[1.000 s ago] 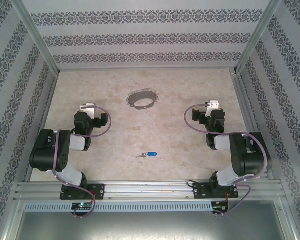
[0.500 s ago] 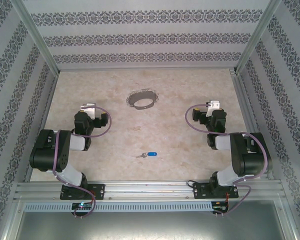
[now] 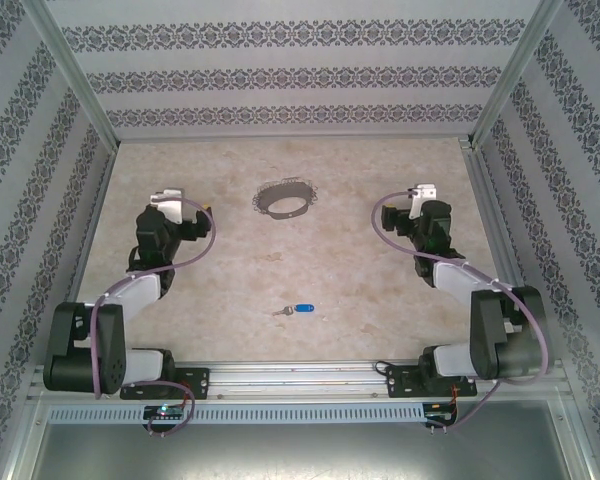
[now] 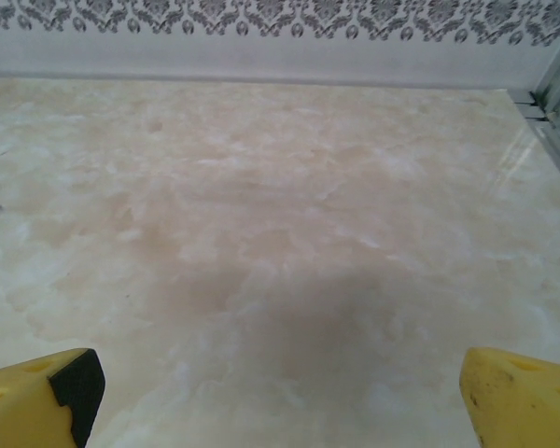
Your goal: Put the keys on the keyring
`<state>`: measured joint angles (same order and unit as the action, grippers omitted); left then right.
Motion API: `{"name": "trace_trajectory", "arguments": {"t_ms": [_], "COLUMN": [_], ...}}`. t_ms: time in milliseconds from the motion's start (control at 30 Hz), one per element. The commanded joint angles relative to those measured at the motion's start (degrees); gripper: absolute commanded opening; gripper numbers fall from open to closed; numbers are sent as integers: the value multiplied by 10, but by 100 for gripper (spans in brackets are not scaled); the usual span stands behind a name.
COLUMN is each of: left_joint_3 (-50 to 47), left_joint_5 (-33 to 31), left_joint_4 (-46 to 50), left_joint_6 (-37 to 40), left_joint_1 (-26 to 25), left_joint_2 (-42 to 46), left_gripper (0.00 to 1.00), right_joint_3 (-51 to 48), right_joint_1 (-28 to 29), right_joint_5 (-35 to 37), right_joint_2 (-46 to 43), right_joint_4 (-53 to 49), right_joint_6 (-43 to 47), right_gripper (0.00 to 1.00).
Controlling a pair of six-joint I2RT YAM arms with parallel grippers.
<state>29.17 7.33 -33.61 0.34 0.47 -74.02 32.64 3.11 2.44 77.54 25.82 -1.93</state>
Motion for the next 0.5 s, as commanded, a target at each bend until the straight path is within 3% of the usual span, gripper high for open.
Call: {"name": "trace_trajectory", "arguments": {"t_ms": [0,67,233,467], "left_joint_3": [54,71,90,119], "left_joint_5": [18,25,56,80], "left_joint_4": [111,136,115,71], "left_joint_6": [-33,-57,-153,-241], "left_joint_1": [-8,-12,-20,-50], "left_joint_2": [21,28,14,-25], "left_gripper": [100,100,100,100], "right_joint_3": [48,68,132,221], "right_joint_1": [-4,-14,-21,53], "right_joint_5": [39,59,-38,-142], "right_joint_2": [-43,-59,-45,55], "right_joint_4": [-80,-123,-173,-226], "right_joint_6": [-74,-162,-212,-198], "right_gripper": [98,98,98,97]}}
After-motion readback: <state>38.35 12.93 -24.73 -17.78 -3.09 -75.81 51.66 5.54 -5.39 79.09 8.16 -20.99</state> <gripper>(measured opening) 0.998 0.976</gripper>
